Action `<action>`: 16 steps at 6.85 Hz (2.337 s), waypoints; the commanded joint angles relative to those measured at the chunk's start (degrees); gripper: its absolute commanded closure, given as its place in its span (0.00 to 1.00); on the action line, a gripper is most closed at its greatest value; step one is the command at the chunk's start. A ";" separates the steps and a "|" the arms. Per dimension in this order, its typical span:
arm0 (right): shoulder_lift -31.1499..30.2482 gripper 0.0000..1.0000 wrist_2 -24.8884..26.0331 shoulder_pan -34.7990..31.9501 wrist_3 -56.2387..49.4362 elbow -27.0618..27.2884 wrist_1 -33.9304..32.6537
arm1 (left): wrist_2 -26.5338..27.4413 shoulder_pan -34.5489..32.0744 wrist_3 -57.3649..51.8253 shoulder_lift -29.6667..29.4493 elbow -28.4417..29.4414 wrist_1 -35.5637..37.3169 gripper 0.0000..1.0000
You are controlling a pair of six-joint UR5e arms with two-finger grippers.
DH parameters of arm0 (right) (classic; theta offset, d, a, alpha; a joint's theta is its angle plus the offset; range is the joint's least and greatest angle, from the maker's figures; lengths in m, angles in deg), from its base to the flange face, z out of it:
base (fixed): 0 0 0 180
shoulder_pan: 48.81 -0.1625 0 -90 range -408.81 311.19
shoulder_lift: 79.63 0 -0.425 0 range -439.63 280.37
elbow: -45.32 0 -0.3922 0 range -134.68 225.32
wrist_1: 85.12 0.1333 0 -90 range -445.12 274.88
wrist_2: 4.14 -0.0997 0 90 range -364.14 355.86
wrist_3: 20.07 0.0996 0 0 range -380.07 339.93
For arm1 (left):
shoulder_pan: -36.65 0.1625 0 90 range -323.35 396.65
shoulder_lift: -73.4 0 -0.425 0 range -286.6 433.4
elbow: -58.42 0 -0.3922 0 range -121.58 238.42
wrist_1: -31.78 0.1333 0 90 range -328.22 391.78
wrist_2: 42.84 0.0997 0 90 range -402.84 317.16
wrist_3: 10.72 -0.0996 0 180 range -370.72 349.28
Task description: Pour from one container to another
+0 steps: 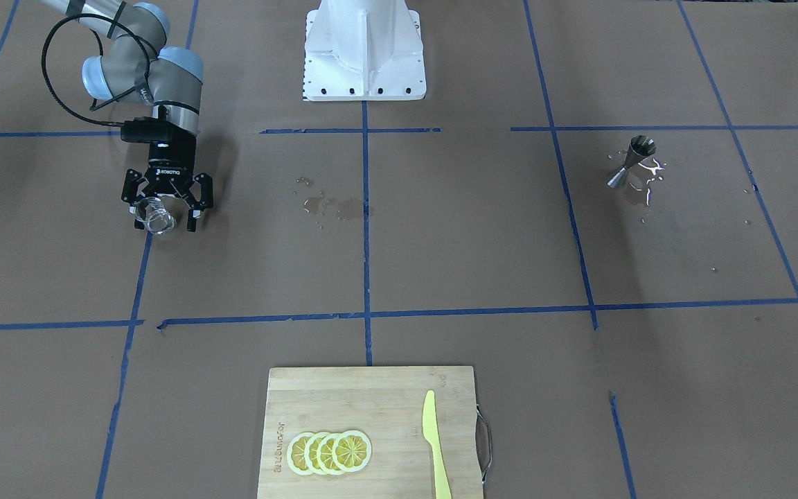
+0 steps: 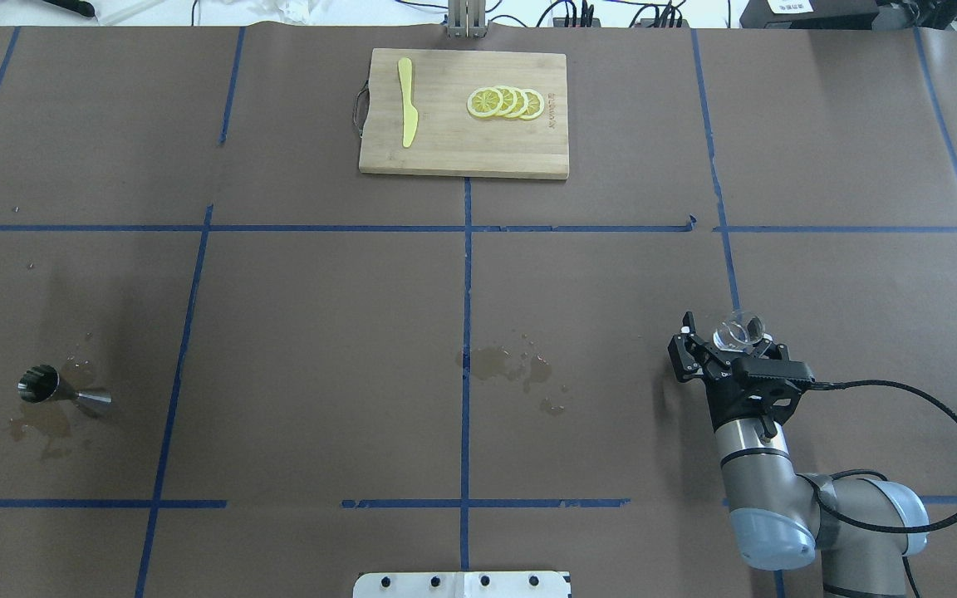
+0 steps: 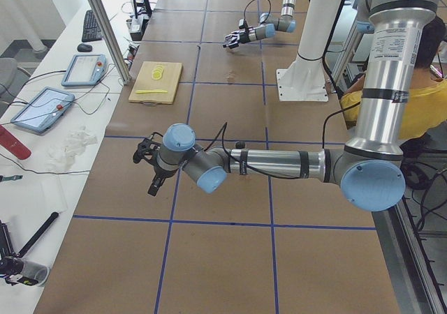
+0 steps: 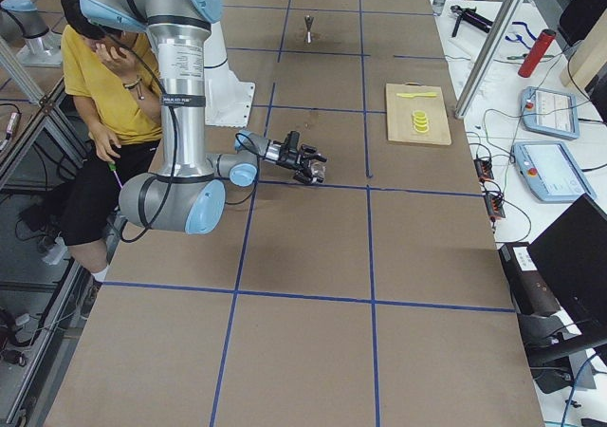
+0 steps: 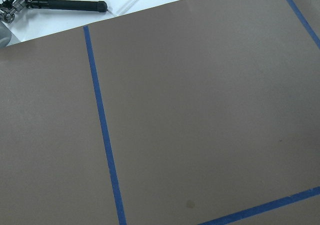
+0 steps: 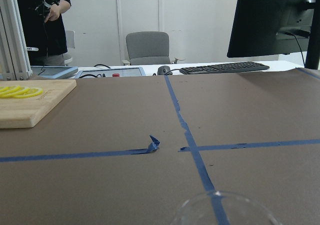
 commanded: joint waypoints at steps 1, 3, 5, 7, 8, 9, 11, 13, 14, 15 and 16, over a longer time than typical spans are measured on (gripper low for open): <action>0.20 0.00 0.01 0.22 0.01 0.04 0.00 | 0.00 0.00 0.01 0.00 -0.07 0.06 0.00; 0.11 0.00 0.10 0.22 -0.17 0.04 0.00 | -0.09 0.00 0.01 0.00 -0.15 -0.03 0.00; 0.02 0.00 0.79 1.09 -0.17 0.13 0.00 | -0.09 0.00 0.01 0.00 -0.24 -0.03 0.00; -0.59 0.00 2.81 4.25 -0.17 1.61 0.00 | -1.13 -0.09 1.57 0.00 -0.59 -0.03 0.00; -2.16 0.00 3.95 6.44 -0.17 3.63 0.00 | -1.32 -0.09 2.20 0.00 -0.68 -0.03 0.00; -4.26 0.00 4.05 7.94 -0.17 5.04 0.00 | -1.32 -0.09 2.29 0.00 -0.68 -0.03 0.00; -10.58 0.00 5.27 11.89 -0.17 10.30 0.00 | -1.75 -0.09 2.38 0.00 -0.94 -0.03 0.00; -17.78 0.00 5.02 12.26 -0.17 12.16 2.53 | -2.20 -0.09 2.47 0.09 -1.29 -0.03 0.00; -23.04 0.00 4.41 12.35 -0.43 12.09 9.95 | -2.20 -0.09 2.47 0.00 -1.30 -0.03 0.00; -26.75 0.00 2.40 12.18 -2.00 11.82 15.15 | -2.11 -0.09 2.38 0.09 -1.30 -0.03 0.00; -27.05 0.00 1.86 12.09 -7.49 10.86 20.69 | -2.11 -0.09 2.38 0.09 -1.21 -0.03 0.00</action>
